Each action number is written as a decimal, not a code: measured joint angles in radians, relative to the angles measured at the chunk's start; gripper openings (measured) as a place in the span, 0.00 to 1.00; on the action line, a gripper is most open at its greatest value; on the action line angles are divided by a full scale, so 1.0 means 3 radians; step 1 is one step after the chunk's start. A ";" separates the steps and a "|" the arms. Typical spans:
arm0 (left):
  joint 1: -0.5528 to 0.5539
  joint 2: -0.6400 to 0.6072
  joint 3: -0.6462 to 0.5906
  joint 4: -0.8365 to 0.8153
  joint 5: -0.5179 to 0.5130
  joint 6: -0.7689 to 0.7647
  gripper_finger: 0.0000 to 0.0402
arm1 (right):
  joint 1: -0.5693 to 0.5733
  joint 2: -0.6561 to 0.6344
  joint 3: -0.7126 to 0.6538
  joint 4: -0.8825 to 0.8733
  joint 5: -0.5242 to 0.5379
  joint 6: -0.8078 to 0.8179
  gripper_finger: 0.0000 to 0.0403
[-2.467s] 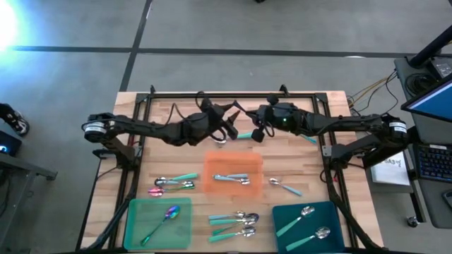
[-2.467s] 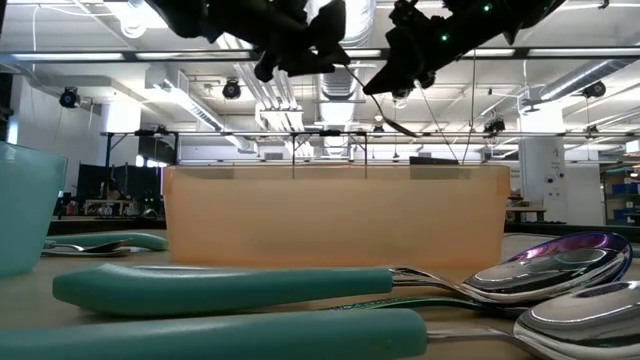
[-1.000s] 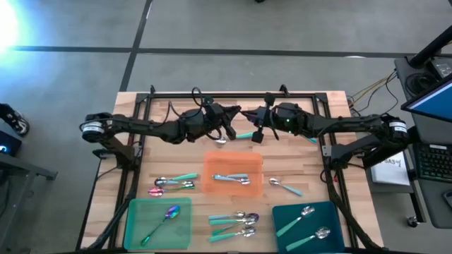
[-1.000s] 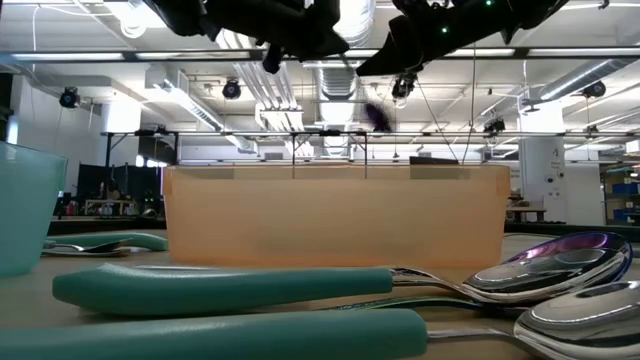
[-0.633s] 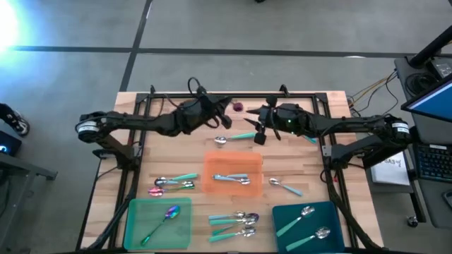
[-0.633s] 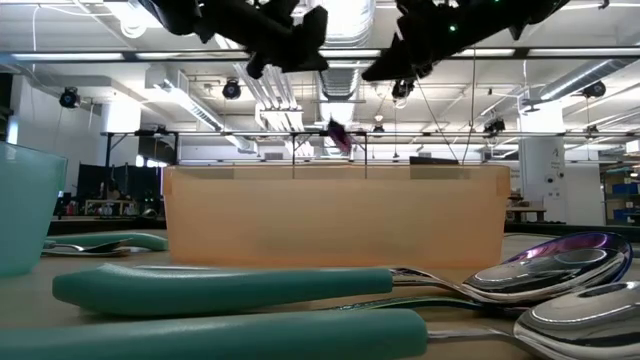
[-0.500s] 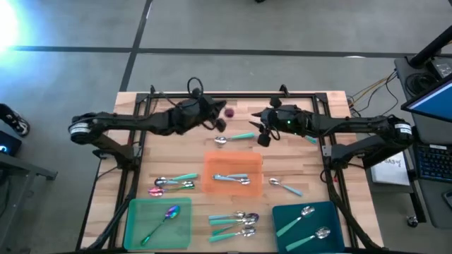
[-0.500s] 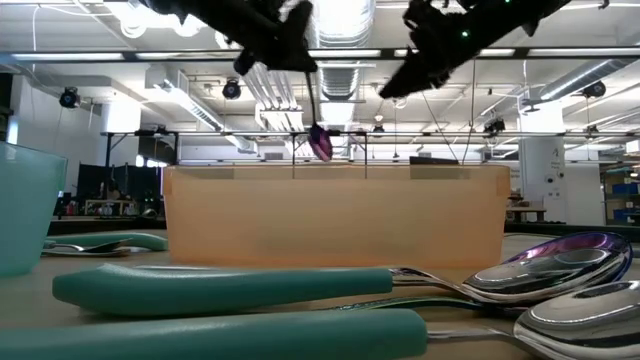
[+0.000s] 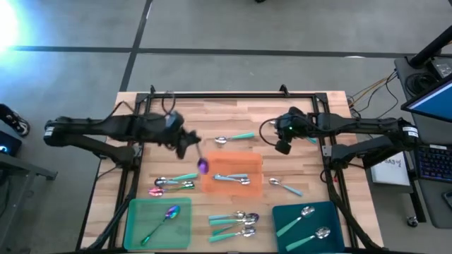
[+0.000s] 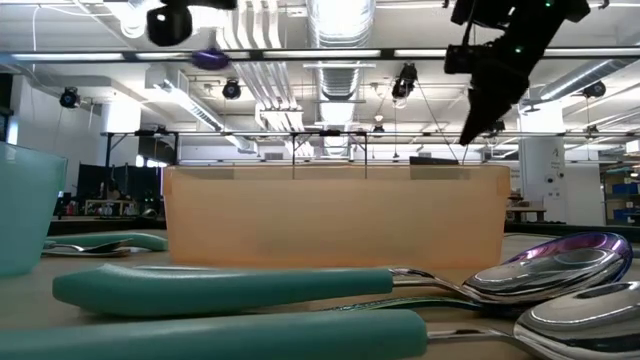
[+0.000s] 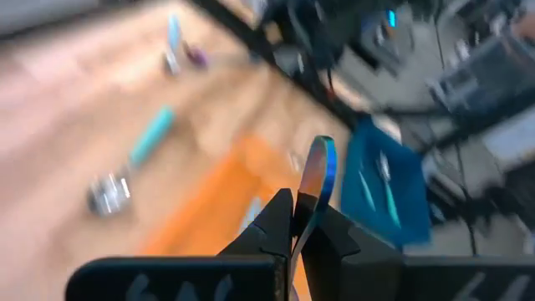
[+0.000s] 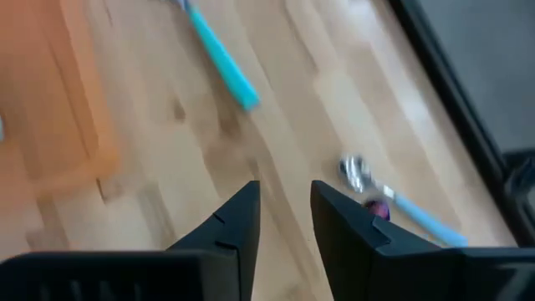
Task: Sort silverware by color (type)
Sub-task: Put the violet spoon into the green bin
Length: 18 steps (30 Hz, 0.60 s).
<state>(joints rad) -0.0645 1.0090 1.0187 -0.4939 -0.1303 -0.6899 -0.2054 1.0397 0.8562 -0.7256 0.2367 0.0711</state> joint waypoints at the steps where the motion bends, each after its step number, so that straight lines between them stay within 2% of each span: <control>1: -0.0094 -0.0035 0.0000 -0.0107 -0.0002 -0.0080 0.00 | 0.0000 0.0001 0.0000 -0.0069 0.0001 0.0023 0.23; 4: -0.0331 -0.0096 0.0000 -0.0327 0.0057 -0.0277 0.00 | 0.0000 0.0007 0.0000 -0.0198 0.0001 0.0033 0.22; 12: -0.0789 -0.0071 0.0000 -0.0895 0.0855 -0.0190 0.00 | 0.0000 0.0006 0.0000 -0.0282 0.0001 0.0096 0.20; 15: -0.0853 -0.0065 0.0000 -0.1120 0.1185 -0.0459 0.00 | 0.0000 0.0006 0.0000 -0.0297 0.0000 0.0116 0.20; 18: -0.0864 -0.0062 0.0000 -0.1302 0.1277 -0.0778 0.00 | 0.0000 0.0006 0.0000 -0.0318 0.0000 0.0116 0.20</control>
<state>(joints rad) -0.3237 0.9905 1.0187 -0.8844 0.2529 -0.9232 -0.2054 1.0416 0.8562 -0.8210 0.2367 0.1059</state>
